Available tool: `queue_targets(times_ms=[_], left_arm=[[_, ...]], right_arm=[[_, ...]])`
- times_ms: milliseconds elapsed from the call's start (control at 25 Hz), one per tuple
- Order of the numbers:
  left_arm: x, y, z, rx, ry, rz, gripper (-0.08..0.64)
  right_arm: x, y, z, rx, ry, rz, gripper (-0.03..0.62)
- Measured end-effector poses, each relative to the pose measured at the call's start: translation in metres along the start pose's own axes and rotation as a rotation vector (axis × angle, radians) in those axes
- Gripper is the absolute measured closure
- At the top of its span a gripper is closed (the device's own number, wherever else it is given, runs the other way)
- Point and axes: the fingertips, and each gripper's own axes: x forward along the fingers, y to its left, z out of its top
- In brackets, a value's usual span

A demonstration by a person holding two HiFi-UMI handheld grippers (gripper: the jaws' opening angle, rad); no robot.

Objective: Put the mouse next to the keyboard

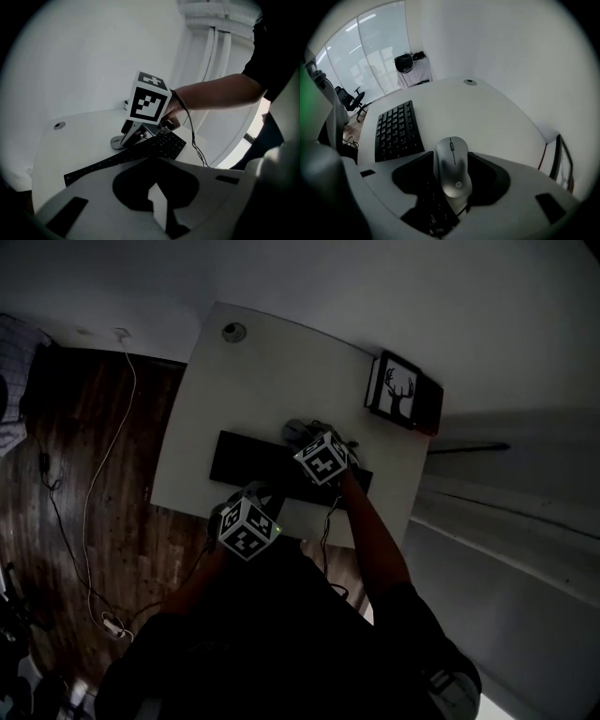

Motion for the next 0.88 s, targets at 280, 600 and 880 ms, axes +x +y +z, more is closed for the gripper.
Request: queue_targets(times_ms=[280, 600, 880], left_arm=[[-0.001, 0.007, 0.003, -0.029, -0.023, -0.041, 0.56], [0.002, 0.02, 0.001, -0.06, -0.025, -0.048, 0.56], [0.006, 0.015, 0.008, -0.037, -0.031, -0.078, 0.56]], right_arm=[[0.027, -0.007, 0.0, -0.005, 0.082, 0.061, 0.327], [0.042, -0.013, -0.003, 0.033, 0.126, 0.102, 0.295], [0.037, -0.014, 0.0, 0.061, 0.131, 0.091, 0.302]])
